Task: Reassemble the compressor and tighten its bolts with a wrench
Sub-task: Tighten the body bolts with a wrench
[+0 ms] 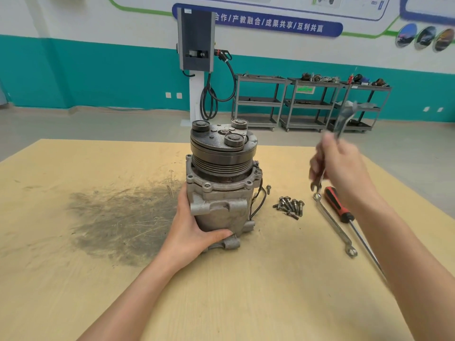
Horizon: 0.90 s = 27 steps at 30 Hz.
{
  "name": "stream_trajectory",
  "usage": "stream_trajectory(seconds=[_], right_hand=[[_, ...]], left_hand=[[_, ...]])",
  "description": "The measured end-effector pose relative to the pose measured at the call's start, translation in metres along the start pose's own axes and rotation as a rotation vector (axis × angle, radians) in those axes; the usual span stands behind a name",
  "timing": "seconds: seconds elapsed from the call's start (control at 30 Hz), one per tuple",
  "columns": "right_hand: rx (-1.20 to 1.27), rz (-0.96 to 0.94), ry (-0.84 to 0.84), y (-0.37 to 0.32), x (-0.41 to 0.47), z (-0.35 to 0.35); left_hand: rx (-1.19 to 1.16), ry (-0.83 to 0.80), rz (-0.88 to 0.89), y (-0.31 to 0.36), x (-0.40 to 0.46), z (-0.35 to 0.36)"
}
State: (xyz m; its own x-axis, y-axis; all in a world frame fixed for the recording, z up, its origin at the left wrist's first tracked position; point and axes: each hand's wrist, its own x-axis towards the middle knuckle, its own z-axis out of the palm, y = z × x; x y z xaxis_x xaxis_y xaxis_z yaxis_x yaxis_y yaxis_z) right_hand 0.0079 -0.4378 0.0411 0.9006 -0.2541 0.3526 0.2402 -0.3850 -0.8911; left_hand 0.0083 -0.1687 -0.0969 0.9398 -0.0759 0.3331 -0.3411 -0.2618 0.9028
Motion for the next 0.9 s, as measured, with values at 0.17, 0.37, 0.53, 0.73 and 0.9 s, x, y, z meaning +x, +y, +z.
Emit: stream_trajectory(seconds=[0.17,0.37,0.53,0.73,0.9], right_hand=[[-0.434,0.194,-0.113,0.073,-0.001,0.010],[-0.514,0.229,-0.252,0.101,-0.007,0.016],[-0.711,0.158,-0.229,0.108,-0.008,0.019],[-0.859,0.061,-0.187,0.108,-0.014,0.024],[-0.379,-0.097,-0.001,0.078,-0.017,0.024]], left_hand=[[0.021,-0.006,0.040,-0.005,0.002,0.000],[0.029,-0.010,0.040,-0.006,0.003,0.000],[0.050,-0.007,0.038,-0.006,0.003,0.000],[0.043,-0.007,0.018,-0.005,0.002,-0.001],[0.055,-0.001,-0.004,0.000,0.001,-0.001]])
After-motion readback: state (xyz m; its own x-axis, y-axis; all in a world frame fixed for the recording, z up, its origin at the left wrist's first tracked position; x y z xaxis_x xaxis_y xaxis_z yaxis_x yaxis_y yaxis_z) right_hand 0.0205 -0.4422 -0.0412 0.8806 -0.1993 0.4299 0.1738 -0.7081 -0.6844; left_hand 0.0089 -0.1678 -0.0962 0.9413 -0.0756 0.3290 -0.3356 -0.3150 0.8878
